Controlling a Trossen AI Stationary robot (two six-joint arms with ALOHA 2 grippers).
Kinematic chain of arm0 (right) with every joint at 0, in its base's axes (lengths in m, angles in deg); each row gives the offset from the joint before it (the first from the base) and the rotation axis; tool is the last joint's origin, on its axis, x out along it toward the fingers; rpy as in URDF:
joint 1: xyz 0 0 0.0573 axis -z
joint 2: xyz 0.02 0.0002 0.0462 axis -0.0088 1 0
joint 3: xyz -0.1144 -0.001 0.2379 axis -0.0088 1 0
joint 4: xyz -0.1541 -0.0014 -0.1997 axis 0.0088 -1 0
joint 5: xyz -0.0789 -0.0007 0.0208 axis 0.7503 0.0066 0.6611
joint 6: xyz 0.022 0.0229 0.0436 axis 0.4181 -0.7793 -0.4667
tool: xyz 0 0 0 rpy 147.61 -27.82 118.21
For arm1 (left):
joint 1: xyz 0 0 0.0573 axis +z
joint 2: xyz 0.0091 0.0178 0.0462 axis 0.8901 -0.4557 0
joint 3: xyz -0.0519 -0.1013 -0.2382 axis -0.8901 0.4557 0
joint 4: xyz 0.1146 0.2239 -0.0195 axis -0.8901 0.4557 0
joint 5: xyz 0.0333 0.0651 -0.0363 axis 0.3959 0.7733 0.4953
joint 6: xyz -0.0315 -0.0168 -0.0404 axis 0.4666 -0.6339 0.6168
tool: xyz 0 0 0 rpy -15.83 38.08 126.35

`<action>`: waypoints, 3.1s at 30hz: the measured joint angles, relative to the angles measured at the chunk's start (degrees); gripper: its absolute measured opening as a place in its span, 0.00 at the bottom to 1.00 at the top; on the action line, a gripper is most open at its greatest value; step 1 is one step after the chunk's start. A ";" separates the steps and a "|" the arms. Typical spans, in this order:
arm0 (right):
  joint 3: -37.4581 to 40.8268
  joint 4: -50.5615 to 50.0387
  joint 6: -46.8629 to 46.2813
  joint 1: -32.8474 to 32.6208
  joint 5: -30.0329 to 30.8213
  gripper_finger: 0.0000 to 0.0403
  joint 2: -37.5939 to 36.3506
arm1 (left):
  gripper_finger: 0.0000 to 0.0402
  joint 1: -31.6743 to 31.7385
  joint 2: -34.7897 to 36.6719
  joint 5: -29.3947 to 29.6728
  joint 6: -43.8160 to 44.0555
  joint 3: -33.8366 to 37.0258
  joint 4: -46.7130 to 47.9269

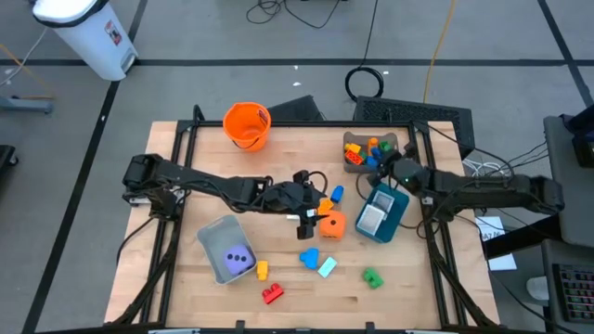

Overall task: Pick & Place Toys
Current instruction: Put the blue game piece into the black bin

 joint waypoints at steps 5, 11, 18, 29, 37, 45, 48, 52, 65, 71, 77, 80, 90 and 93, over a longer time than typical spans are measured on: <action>0.00 -1.70 -3.64 3.38 -4.59 0.22 0.04 | 0.67 0.32 0.02 0.02 0.09 0.00 -0.39; 0.00 -1.89 -3.85 4.33 -4.53 0.33 0.04 | 0.67 0.31 0.02 0.02 0.15 0.00 -0.04; 0.00 4.41 -1.08 4.26 -9.47 0.36 0.02 | 0.67 0.02 0.02 0.02 0.57 0.00 1.94; 0.00 21.34 -1.30 4.24 -53.53 0.34 0.02 | 0.67 -1.84 0.02 -4.23 3.59 0.00 11.38; 0.00 24.02 -4.13 2.98 -66.07 0.34 0.04 | 0.67 -5.92 0.02 -10.51 6.12 0.33 14.08; 0.00 25.15 -3.50 -3.89 -66.18 0.35 0.04 | 0.67 -10.92 0.06 -10.55 12.80 4.44 13.99; 0.00 25.12 -3.49 -6.71 -66.09 0.34 0.04 | 0.67 -11.91 0.08 -9.31 13.94 6.13 13.41; 0.24 24.19 -4.33 -10.37 -66.03 0.33 0.06 | 0.67 -12.70 0.06 -6.51 13.73 9.61 8.68; 7.56 29.66 -2.63 -18.30 -52.32 0.32 0.23 | 0.67 -11.92 -8.60 -8.39 13.73 12.35 0.65; 7.74 32.41 -2.62 -18.29 -52.39 0.32 0.15 | 0.67 -11.19 -12.20 -9.85 13.75 12.33 -1.15; 7.72 32.93 -2.63 -18.29 -52.40 0.32 0.14 | 0.67 -10.72 -14.08 -10.91 13.14 12.38 -4.93; 7.71 33.52 -2.60 -18.29 -52.40 0.32 0.15 | 0.67 -10.36 -14.95 -11.79 12.44 12.38 -5.55; 7.69 33.28 -2.53 -18.29 -52.42 0.32 0.15 | 0.53 -9.68 -15.48 -12.50 10.70 12.33 -7.53; 7.69 33.27 -2.41 -18.29 -52.42 0.32 0.16 | 0.42 -9.46 -15.48 -12.48 10.36 12.33 -7.73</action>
